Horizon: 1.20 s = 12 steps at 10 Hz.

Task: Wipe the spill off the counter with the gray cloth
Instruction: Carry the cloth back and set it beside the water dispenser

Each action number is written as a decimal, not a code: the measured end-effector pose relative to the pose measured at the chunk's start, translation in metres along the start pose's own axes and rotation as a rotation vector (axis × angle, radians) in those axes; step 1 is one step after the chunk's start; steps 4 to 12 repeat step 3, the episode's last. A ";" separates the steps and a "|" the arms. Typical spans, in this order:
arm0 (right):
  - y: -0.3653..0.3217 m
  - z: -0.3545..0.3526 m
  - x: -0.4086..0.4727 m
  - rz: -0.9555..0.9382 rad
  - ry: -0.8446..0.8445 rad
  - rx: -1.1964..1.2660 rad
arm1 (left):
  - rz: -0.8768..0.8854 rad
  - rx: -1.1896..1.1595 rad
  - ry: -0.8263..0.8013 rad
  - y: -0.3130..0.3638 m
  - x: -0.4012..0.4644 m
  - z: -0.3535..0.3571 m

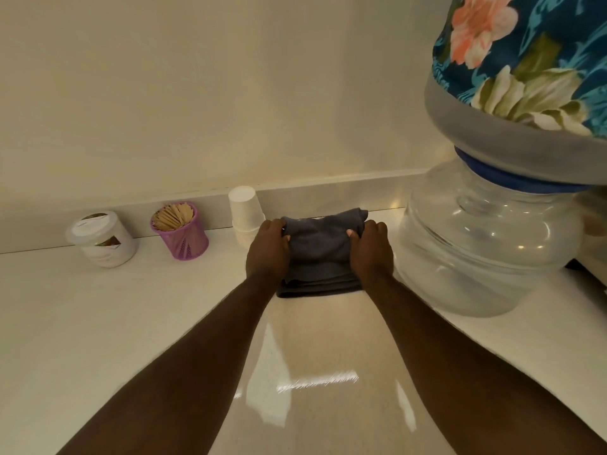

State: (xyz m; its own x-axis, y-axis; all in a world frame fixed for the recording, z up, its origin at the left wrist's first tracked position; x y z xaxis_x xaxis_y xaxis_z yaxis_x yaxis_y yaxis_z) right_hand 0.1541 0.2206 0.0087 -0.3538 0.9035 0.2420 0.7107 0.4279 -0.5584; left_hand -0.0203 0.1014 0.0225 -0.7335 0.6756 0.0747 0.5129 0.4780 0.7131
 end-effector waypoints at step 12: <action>-0.010 -0.001 -0.021 -0.064 -0.061 -0.107 | 0.177 0.313 -0.109 0.000 -0.030 0.011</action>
Point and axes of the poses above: each hand's wrist, its own x-axis towards the middle knuckle, its own z-axis out of the palm, y = z × x, the point moved 7 cm from there along x, towards the middle knuckle, and after that the axes turned 9 degrees about -z, right-handed, at the moved point
